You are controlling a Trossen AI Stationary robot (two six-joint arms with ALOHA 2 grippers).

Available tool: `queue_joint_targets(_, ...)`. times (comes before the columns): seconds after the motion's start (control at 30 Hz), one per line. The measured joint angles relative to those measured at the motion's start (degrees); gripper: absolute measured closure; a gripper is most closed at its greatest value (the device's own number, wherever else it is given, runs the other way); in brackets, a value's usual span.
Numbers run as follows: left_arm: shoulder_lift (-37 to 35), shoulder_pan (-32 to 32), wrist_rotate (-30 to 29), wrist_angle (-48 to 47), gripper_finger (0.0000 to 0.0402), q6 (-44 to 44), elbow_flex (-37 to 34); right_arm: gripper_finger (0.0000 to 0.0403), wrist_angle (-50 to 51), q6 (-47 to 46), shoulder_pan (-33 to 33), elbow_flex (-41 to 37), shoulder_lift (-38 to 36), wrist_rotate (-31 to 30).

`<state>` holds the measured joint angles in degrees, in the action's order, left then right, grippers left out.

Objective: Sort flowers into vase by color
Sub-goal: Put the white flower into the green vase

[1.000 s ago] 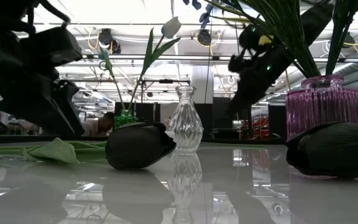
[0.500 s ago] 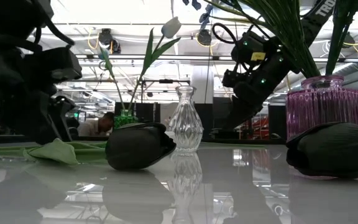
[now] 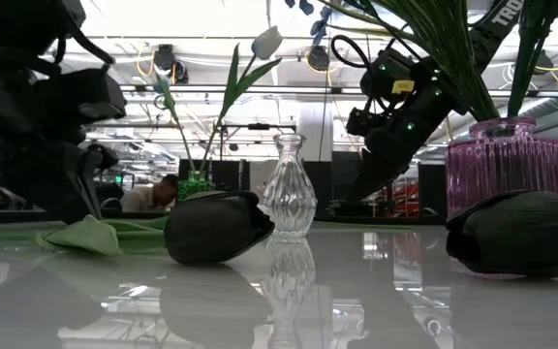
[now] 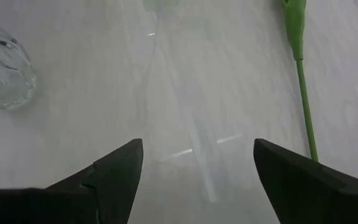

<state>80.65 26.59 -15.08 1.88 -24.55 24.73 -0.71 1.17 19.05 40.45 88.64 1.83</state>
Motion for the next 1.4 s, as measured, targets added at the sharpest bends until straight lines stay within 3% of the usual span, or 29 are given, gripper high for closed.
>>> queue_joint_targets(0.17, -7.7, 0.1, 0.2, -9.4, 0.0392, 0.9, 2.5, 0.0105, 0.0, 0.2, 0.0, 0.0, 0.0, 0.0)
queue_joint_targets(0.43, -28.7, 1.0, -0.4, -29.3, 0.0397, 0.8, 7.2, 0.0105, 0.2, 0.2, 0.0, 0.0, 0.0, 0.0)
queue_joint_targets(0.53, -36.2, 1.9, -3.2, -36.9, 0.0398, -0.6, 9.6, 0.0105, 0.2, 0.2, 0.0, 0.0, 0.0, 0.0)
queue_joint_targets(0.63, -42.7, 2.8, -9.1, -37.9, 0.0398, 1.7, 11.2, 0.0105, 0.3, 0.1, 0.0, 0.0, 0.0, 0.0)
queue_joint_targets(0.77, -49.6, 3.2, -20.4, -32.2, 0.0399, 10.7, 12.5, 0.0105, 0.2, -0.2, 0.0, 0.0, 0.0, 0.0)
queue_joint_targets(0.9, -54.3, 3.2, -23.5, -19.2, 0.0399, 25.2, 12.5, 0.0105, 0.1, -0.6, 0.0, 0.0, 0.0, 0.0)
queue_joint_targets(1.13, -53.4, 2.0, -24.0, 7.9, 0.04, 47.5, 12.1, 0.0105, 0.0, -0.9, 0.0, 0.0, 0.0, 0.0)
queue_joint_targets(1.4, -44.7, -6.2, -17.5, 28.7, 0.04, 55.1, 10.7, 0.0105, 0.0, -0.9, 0.0, 0.0, 0.0, 0.0)
